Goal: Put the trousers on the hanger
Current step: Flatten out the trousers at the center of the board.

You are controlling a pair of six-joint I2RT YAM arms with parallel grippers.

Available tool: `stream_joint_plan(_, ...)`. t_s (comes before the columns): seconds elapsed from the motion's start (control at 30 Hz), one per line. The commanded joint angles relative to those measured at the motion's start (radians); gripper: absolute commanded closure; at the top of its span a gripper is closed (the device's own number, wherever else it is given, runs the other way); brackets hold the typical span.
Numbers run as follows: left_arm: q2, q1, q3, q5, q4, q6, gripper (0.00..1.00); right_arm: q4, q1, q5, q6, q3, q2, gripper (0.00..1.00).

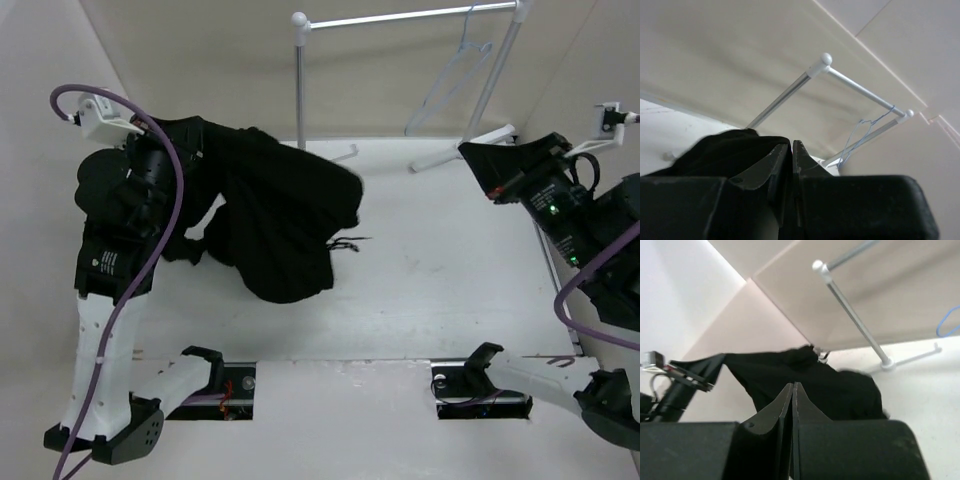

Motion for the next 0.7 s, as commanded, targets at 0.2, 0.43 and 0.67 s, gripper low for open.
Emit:
stream_joint_plan(0.2, 0.249, 0.007, -0.213, -0.048, 0.063, 0.037, 0.92, 0.077, -0.164, -0.159, 0.037, -0.427, 0.110, 0.89)
stream_joint_plan(0.43, 0.452, 0.127, -0.215, -0.069, 0.100, 0.046, 0.92, 0.388, 0.111, -0.242, 0.141, -0.776, 0.301, 0.53)
stream_joint_plan(0.67, 0.311, 0.121, -0.287, -0.070, 0.057, 0.043, 0.93, 0.687, 0.186, -0.271, 0.178, -0.666, 0.714, 0.38)
